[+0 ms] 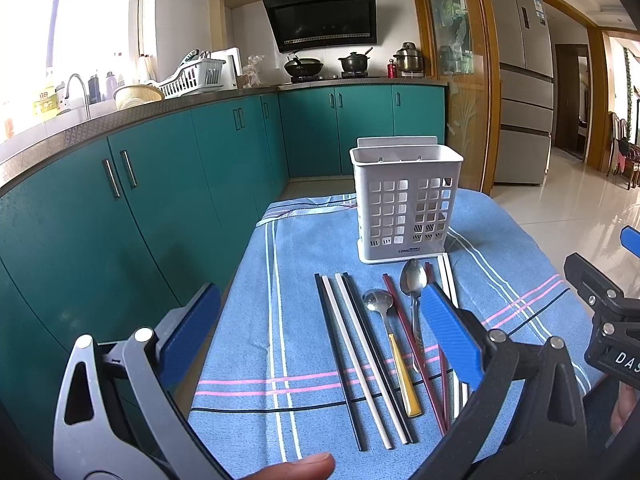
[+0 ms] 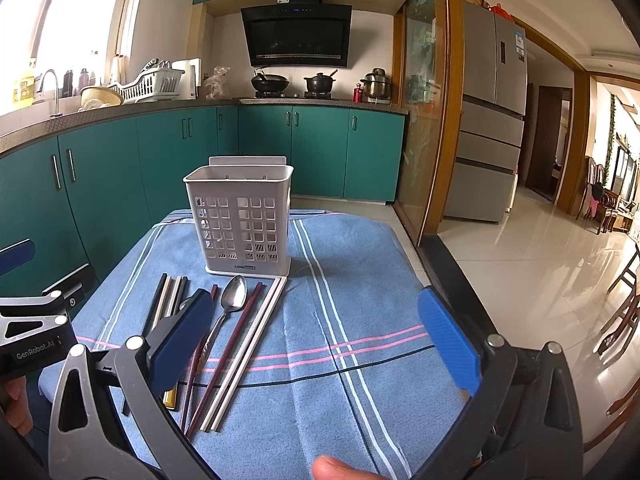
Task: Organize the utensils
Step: 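Lower and grasp a black chopstick with the left tool while the right tool grasps a light chopstick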
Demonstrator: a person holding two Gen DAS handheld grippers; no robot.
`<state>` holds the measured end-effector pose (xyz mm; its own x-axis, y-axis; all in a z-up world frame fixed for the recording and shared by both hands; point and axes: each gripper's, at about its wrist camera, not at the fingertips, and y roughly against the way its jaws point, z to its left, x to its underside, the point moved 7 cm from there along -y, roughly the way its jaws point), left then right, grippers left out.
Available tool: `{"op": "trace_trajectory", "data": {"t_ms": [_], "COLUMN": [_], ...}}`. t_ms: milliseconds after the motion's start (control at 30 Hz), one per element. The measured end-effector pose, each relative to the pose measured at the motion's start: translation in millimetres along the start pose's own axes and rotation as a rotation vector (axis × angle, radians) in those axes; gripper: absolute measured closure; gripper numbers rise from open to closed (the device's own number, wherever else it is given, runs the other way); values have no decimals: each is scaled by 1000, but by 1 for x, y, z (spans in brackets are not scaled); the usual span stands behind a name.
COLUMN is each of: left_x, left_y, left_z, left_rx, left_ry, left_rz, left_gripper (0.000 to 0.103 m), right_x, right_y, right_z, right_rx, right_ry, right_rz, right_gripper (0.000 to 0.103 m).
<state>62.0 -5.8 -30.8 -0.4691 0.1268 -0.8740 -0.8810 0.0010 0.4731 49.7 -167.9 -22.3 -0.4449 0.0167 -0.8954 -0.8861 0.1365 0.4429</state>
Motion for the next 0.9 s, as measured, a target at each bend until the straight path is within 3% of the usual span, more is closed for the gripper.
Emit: {"op": "trace_trajectory", "data": {"t_ms": [267, 400, 433, 467, 533, 600, 667, 767, 900], "left_x": [3, 15, 19, 22, 26, 30, 32, 34, 41], "left_y": [-3, -33, -42, -52, -69, -91, -112, -145, -178], "left_z": [0, 7, 9, 11, 14, 13, 11, 9, 12], "left_rx": [-6, 14, 23, 31, 43, 77, 97, 103, 76], "left_ry": [-3, 4, 16, 23, 26, 29, 25, 31, 41], "left_rz": [10, 104, 132, 153, 187, 237, 282, 342, 422], "left_gripper": [4, 4, 4, 5, 13, 32, 42, 48, 66], "right_x": [1, 22, 31, 40, 56, 66, 71, 70, 63], "right_y": [-7, -45, -57, -67, -85, -102, -117, -140, -163], "right_z": [0, -8, -14, -18, -22, -23, -22, -14, -3], "right_rx": [24, 7, 10, -9, -53, -84, -108, -149, -180], "right_ry": [44, 81, 57, 37, -12, -53, -87, -109, -111], "right_rz": [12, 190, 243, 294, 370, 431, 468, 497, 515], "right_gripper": [3, 4, 7, 17, 35, 59, 67, 68, 68]}}
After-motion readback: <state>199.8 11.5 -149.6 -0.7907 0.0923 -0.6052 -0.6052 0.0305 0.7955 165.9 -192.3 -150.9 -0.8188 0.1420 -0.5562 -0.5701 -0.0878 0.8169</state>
